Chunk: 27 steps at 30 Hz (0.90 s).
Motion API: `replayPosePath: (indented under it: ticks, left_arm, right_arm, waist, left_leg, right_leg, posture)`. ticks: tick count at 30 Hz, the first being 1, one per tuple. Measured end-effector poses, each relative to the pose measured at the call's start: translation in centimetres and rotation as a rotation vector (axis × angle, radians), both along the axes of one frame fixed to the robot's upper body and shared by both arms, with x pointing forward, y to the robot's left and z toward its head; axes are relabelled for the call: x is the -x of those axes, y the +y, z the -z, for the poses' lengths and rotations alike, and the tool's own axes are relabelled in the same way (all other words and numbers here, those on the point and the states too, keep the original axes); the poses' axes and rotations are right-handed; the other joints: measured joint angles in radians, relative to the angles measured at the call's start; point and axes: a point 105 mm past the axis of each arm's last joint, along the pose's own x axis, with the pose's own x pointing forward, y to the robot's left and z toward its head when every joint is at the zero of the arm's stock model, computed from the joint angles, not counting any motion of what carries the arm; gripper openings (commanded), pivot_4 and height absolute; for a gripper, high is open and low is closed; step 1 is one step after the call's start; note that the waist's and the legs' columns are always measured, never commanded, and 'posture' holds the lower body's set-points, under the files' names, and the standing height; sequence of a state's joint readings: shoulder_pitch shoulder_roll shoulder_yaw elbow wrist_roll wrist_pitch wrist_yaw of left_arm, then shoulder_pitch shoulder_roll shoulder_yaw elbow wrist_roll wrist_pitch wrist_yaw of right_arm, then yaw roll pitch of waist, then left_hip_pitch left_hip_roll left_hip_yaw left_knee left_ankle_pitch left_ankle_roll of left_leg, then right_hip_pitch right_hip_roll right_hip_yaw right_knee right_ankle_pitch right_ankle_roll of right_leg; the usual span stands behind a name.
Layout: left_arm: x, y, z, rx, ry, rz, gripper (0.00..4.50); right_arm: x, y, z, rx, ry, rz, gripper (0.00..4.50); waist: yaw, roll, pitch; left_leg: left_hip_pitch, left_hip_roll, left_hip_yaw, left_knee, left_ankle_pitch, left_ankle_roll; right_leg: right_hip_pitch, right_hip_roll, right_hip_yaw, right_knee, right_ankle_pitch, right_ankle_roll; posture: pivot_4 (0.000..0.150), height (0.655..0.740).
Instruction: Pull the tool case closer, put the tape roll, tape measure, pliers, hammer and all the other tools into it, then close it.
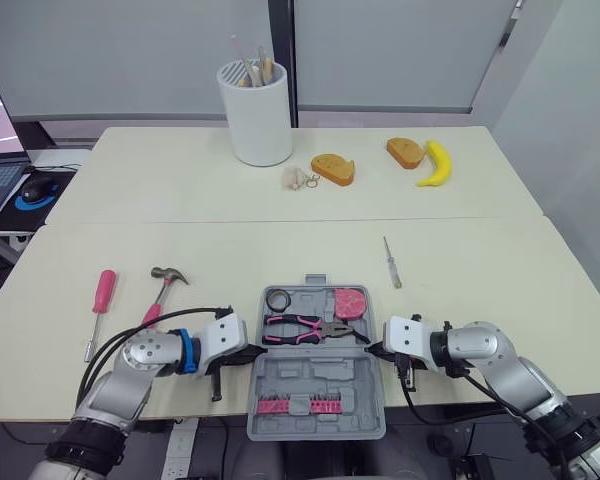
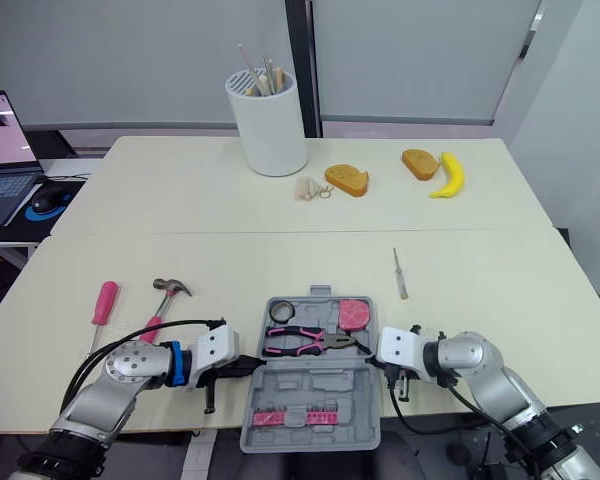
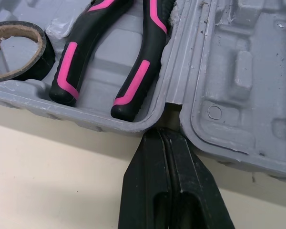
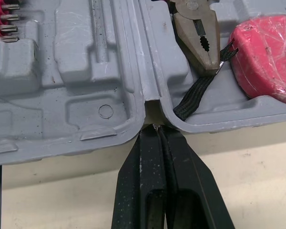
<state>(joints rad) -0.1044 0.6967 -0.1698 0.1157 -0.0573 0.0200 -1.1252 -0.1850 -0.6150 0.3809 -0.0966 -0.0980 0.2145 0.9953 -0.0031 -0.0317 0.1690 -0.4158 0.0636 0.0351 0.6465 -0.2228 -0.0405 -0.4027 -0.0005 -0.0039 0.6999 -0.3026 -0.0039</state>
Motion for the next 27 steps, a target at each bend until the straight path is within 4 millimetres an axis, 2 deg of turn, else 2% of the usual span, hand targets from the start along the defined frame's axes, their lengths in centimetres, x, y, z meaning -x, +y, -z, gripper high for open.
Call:
replayPosePath:
  ticks: [7,17,27]
  left_arm:
    - [-0.9,-0.1,-0.3,-0.008,-0.008,-0.013,0.02]
    - [-3.6,0.1,-0.8,-0.045,-0.071,-0.029,0.02]
    - [-5.2,0.2,-1.1,-0.062,-0.120,-0.041,0.02]
  right_arm:
    - [-1.2,0.1,-0.1,-0.007,-0.008,0.038,0.00]
    - [-3.2,0.6,-0.5,-0.017,-0.036,0.093,0.00]
    - [-4.5,0.8,-0.6,-0.008,-0.050,0.106,0.00]
  waist:
    - [0.000,0.000,0.000]
    - [0.000,0.000,0.000]
    - [0.000,0.000,0.000]
  left_leg:
    - [0.000,0.000,0.000,0.000,0.000,0.000]
    - [0.000,0.000,0.000,0.000,0.000,0.000]
    - [0.000,0.000,0.000,0.000,0.000,0.000]
  right_leg:
    - [0.000,0.000,0.000,0.000,0.000,0.000]
    - [0.000,0.000,-0.001,0.001,0.000,0.000]
    - [0.000,0.000,-0.002,0.002,0.000,0.000]
  posture:
    - [0.150,0.7337]
    - [0.150,0.7337]
    - [0.150,0.7337]
